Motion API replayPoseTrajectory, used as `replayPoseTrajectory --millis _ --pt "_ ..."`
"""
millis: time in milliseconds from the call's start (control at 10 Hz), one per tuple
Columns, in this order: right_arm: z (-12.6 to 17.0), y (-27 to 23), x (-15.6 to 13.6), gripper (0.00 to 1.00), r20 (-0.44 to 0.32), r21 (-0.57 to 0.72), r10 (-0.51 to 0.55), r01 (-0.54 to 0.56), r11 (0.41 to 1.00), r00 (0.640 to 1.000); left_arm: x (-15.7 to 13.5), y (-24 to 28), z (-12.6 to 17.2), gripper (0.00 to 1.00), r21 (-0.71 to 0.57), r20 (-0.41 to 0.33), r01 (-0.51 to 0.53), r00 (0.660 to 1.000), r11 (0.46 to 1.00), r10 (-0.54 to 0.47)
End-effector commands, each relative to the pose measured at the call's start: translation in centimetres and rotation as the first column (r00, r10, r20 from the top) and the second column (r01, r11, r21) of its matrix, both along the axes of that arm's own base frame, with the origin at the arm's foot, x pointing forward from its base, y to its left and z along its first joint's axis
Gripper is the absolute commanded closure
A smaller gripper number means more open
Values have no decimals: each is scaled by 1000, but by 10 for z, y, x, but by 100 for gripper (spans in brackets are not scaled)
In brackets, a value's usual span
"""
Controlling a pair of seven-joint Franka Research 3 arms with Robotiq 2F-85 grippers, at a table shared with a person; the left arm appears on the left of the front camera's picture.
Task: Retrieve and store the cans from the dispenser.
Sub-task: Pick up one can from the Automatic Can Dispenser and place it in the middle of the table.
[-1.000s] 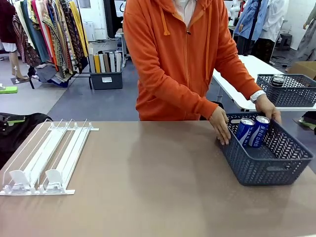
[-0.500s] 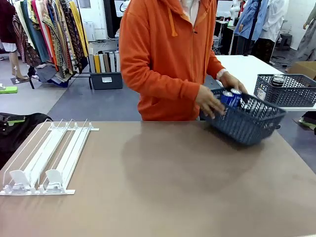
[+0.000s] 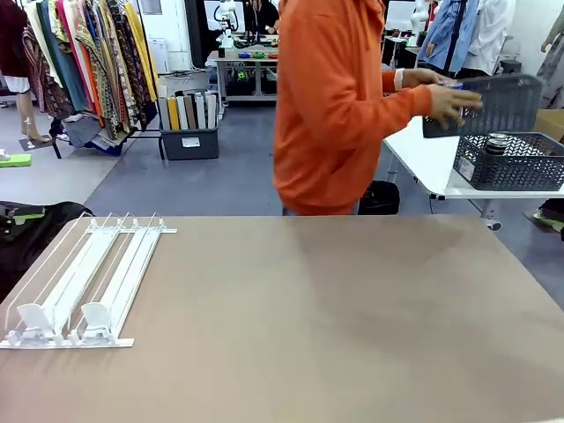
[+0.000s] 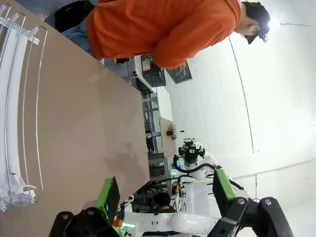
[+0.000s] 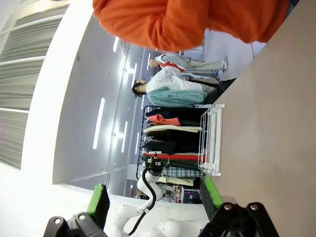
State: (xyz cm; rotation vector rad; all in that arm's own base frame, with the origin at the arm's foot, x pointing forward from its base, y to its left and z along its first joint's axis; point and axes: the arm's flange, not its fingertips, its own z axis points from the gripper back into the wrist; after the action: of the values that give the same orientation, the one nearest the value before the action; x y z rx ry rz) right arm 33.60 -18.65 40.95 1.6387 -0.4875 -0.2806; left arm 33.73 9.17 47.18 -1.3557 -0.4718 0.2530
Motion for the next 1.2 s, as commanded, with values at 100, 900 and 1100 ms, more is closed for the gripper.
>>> replayPoseTrajectory --millis 100,900,1100 --pt "1 0 -1 0 7 -9 14 -14 1000 1000 -1 -3 2 0 -22 2 -8 1000 1000 8" --pt "1 0 -1 0 7 -9 14 -14 1000 1000 -1 -3 2 0 -22 2 -8 1000 1000 8" --pt "1 0 -1 0 7 -9 14 -14 1000 1000 -1 -3 2 0 -22 2 -8 1000 1000 8"
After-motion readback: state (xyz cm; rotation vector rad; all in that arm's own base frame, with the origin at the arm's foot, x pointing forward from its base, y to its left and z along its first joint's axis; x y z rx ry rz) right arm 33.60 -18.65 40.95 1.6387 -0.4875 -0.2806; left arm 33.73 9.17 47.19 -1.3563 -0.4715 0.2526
